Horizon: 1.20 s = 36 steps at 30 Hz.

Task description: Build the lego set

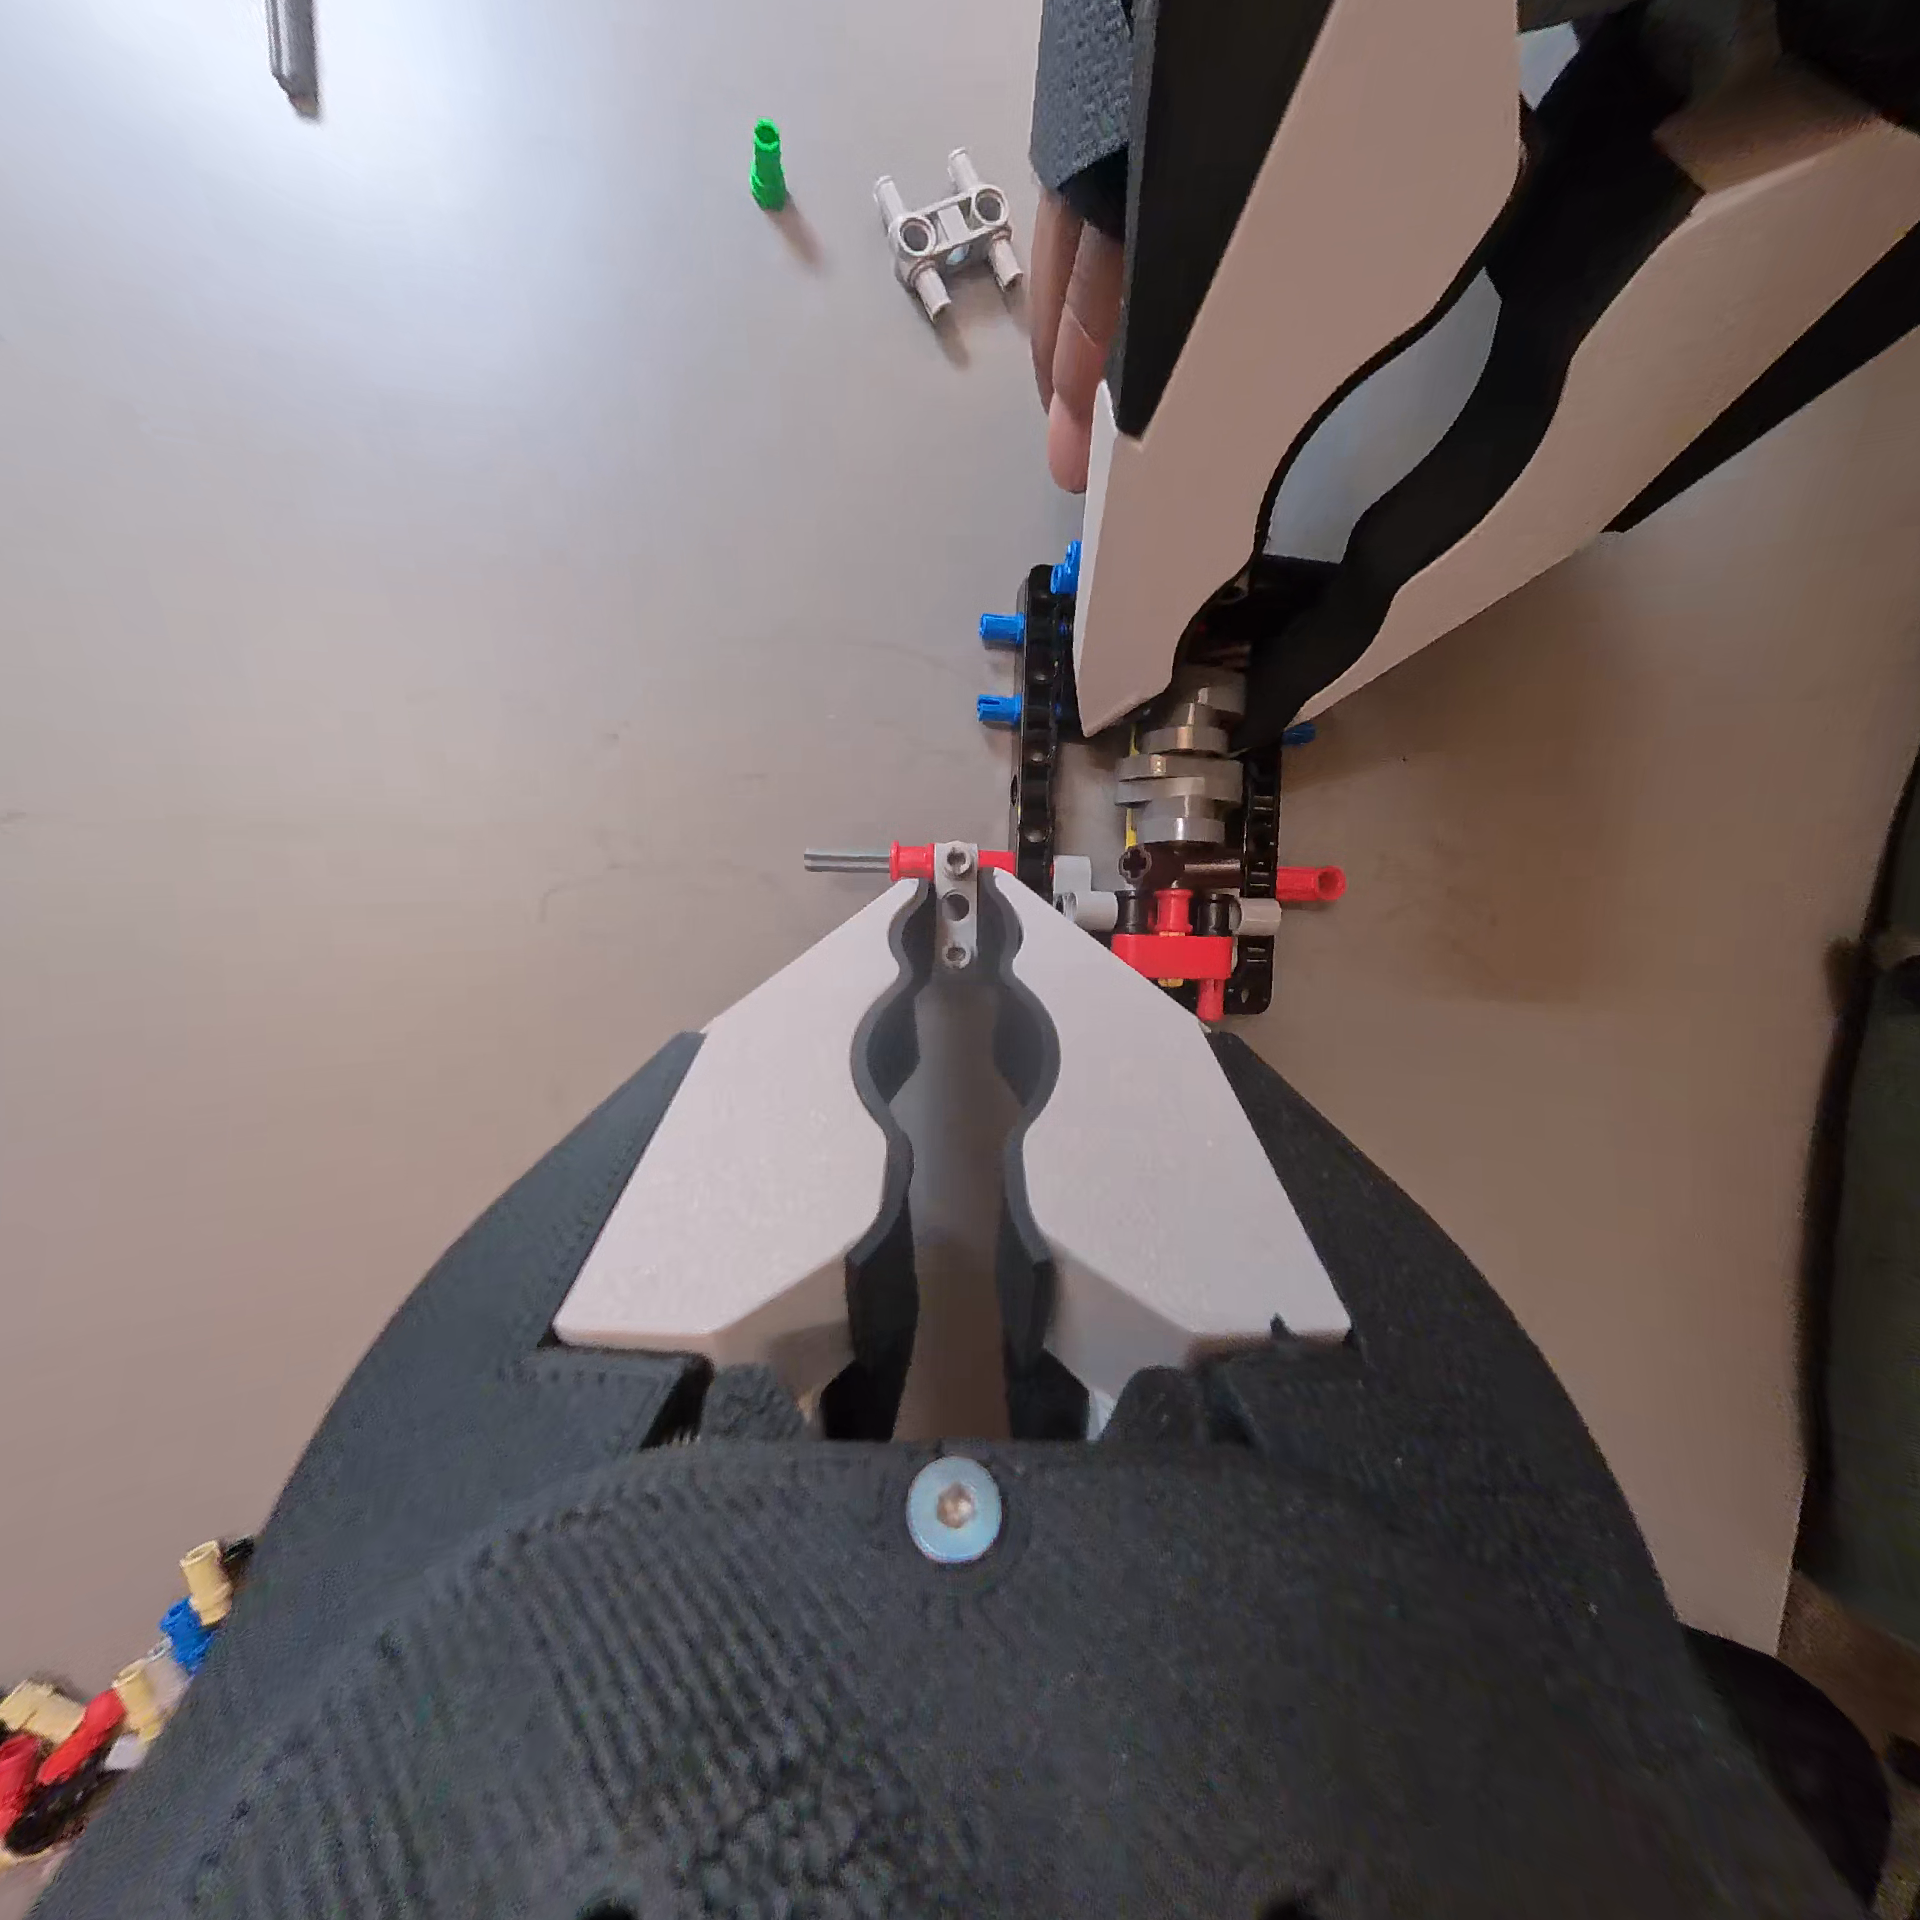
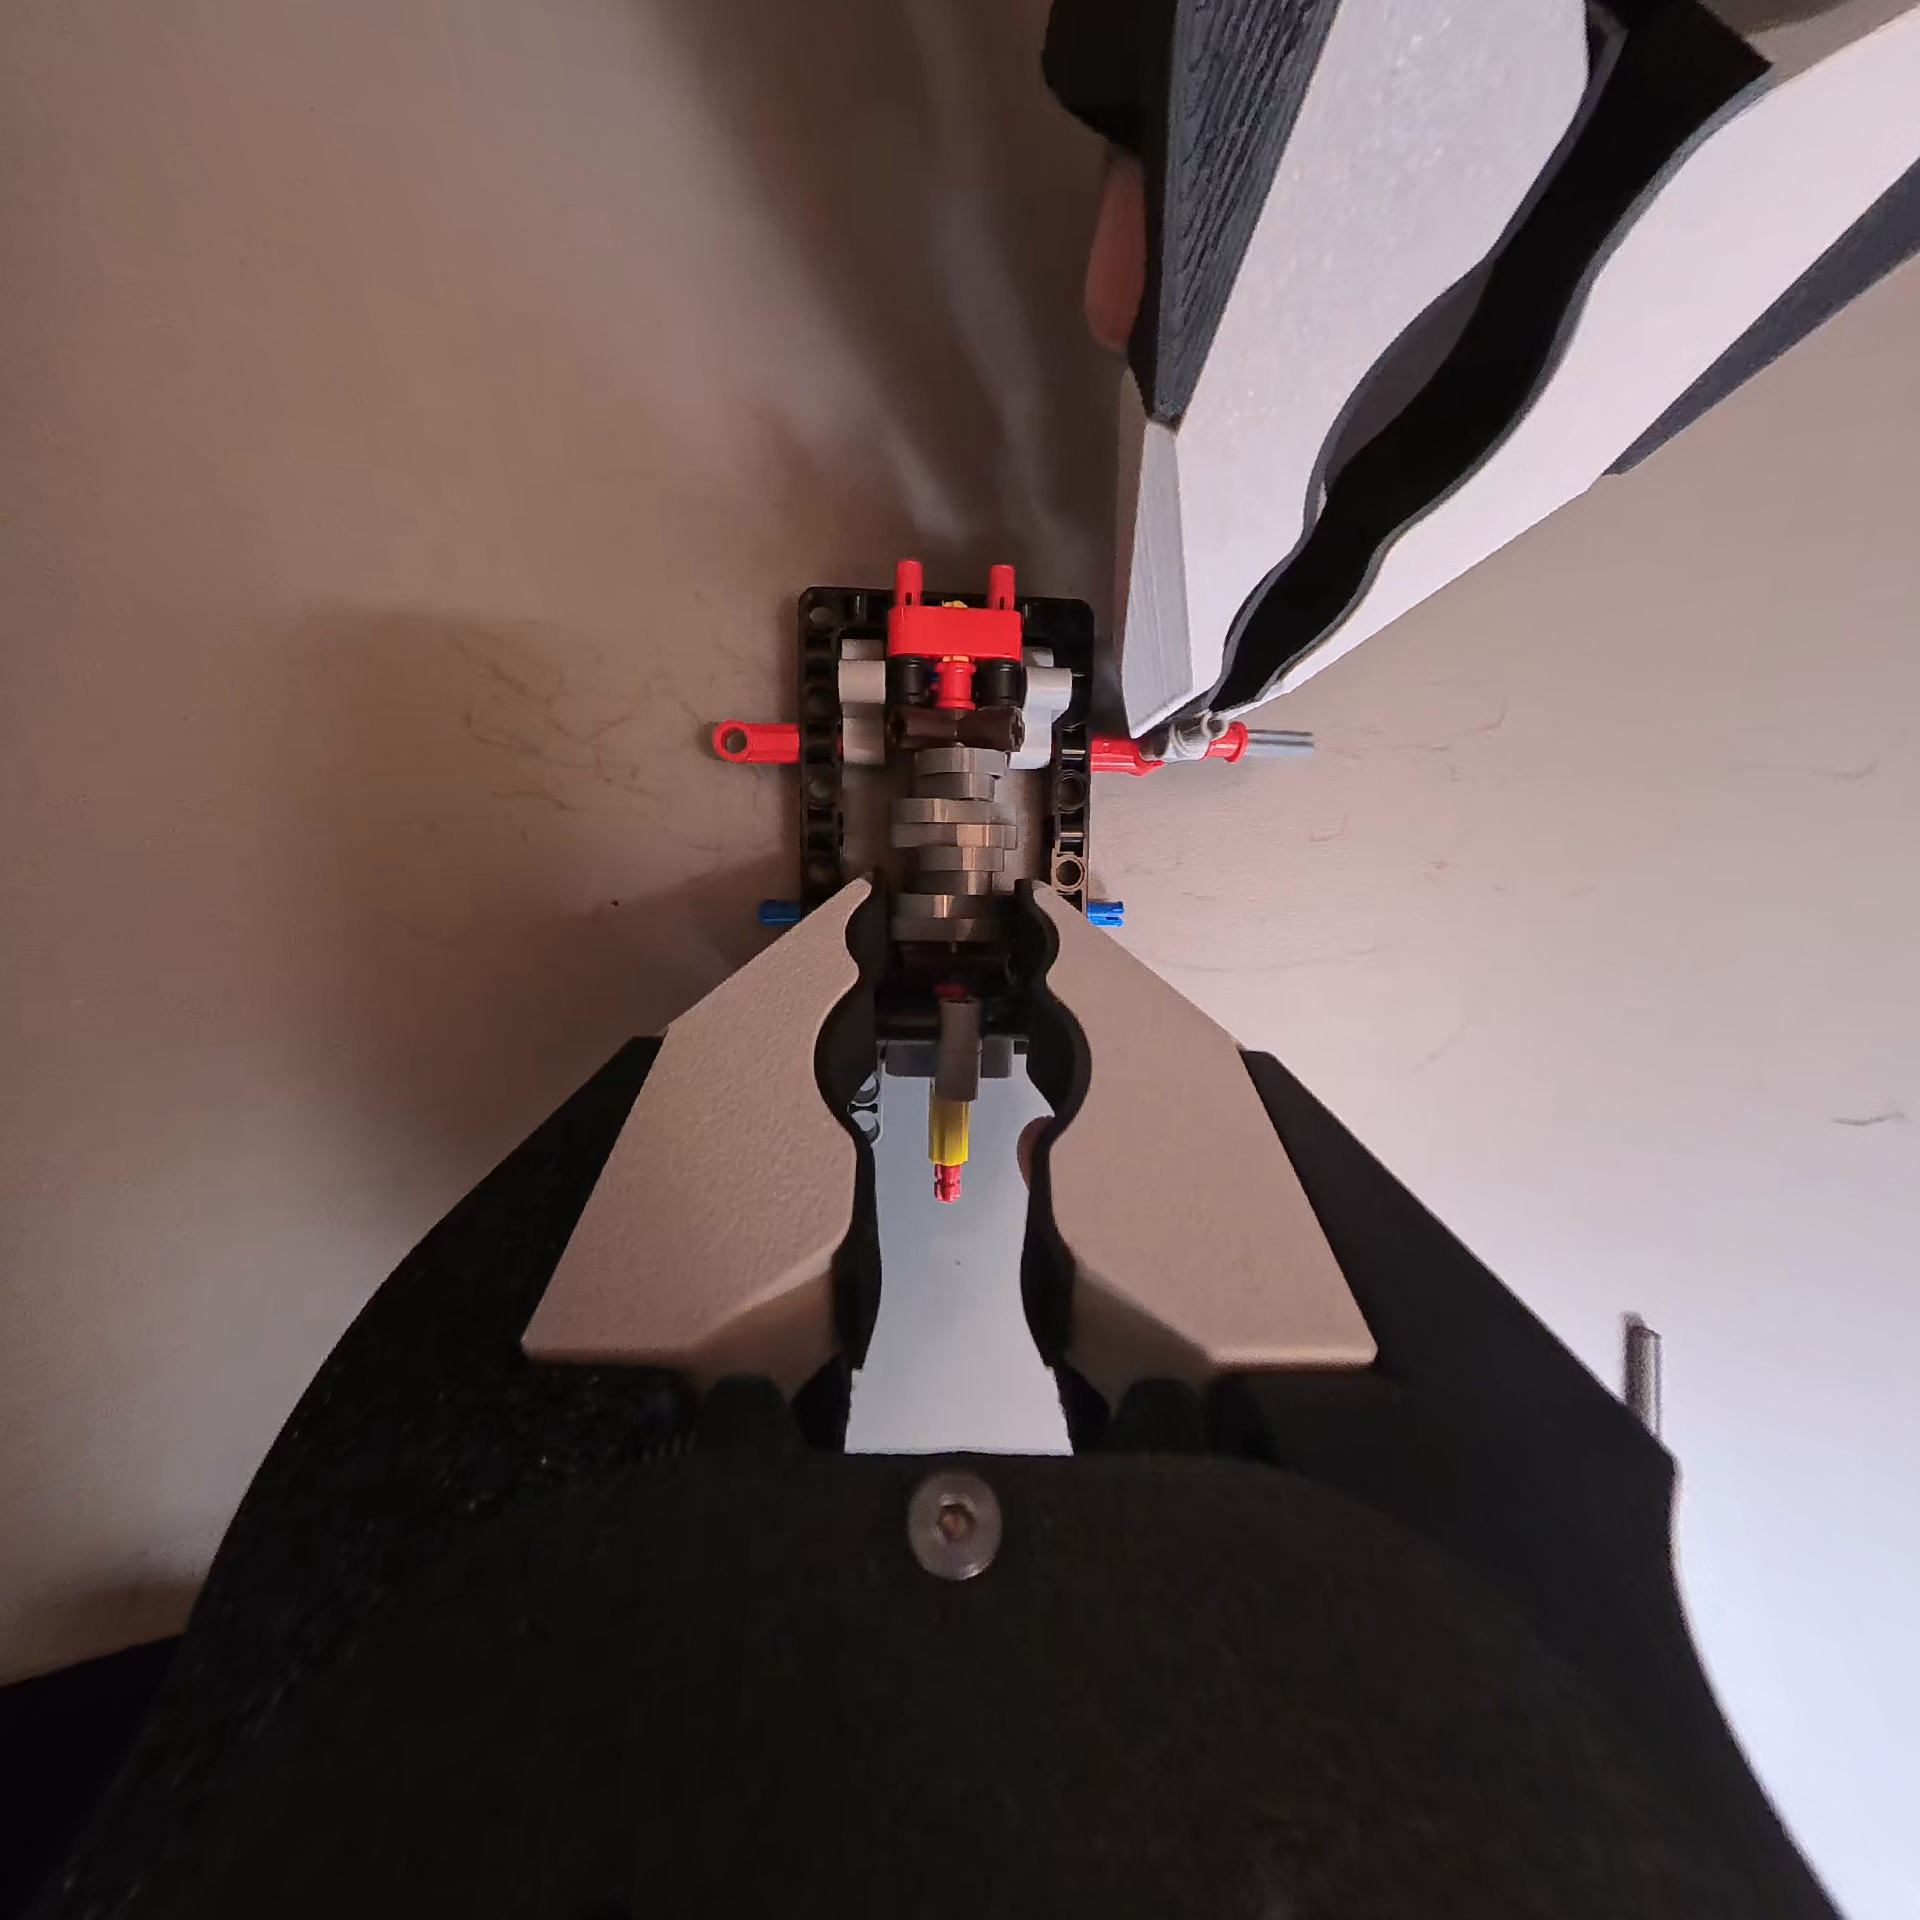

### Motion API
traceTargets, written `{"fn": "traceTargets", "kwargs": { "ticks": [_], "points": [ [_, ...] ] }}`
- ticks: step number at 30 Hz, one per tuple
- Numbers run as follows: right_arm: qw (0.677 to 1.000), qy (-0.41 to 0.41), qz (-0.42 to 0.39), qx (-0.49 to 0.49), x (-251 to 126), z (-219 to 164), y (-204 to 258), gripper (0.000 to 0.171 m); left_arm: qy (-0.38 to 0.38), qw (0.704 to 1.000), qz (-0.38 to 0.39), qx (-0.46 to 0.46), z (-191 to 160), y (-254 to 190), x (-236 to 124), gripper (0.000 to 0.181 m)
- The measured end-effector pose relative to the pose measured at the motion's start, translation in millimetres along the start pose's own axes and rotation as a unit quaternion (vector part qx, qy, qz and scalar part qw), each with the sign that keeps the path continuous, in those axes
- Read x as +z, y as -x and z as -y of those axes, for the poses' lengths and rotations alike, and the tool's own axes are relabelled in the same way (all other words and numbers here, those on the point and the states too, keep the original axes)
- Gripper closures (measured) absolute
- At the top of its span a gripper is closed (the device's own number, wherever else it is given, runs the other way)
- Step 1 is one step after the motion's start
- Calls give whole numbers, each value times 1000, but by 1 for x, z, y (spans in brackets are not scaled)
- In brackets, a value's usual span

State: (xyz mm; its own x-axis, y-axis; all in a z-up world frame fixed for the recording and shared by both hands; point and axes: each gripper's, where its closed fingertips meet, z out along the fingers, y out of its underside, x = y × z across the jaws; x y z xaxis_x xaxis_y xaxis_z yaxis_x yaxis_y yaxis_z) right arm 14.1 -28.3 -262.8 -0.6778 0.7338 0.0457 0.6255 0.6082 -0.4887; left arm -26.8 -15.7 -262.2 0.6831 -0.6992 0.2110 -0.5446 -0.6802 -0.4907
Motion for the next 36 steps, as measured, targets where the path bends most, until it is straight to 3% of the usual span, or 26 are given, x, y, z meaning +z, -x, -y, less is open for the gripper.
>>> {"fn": "traceTargets", "kwargs": {
  "ticks": [1, 23, 36],
  "points": [
    [1000, -1, 0, 1, 0, 0, 0, 150, 5, 1000, 3, 2, 0, 0, 0, 176],
    [999, -33, -27, -9, -1, 0, 7, 151, 174, 977, 31, 122, -1, -5, 5, 176],
    [998, -43, -48, -15, -3, -1, 10, 151, 187, 974, 40, 120, -4, -7, 12, 176]
  ]
}}
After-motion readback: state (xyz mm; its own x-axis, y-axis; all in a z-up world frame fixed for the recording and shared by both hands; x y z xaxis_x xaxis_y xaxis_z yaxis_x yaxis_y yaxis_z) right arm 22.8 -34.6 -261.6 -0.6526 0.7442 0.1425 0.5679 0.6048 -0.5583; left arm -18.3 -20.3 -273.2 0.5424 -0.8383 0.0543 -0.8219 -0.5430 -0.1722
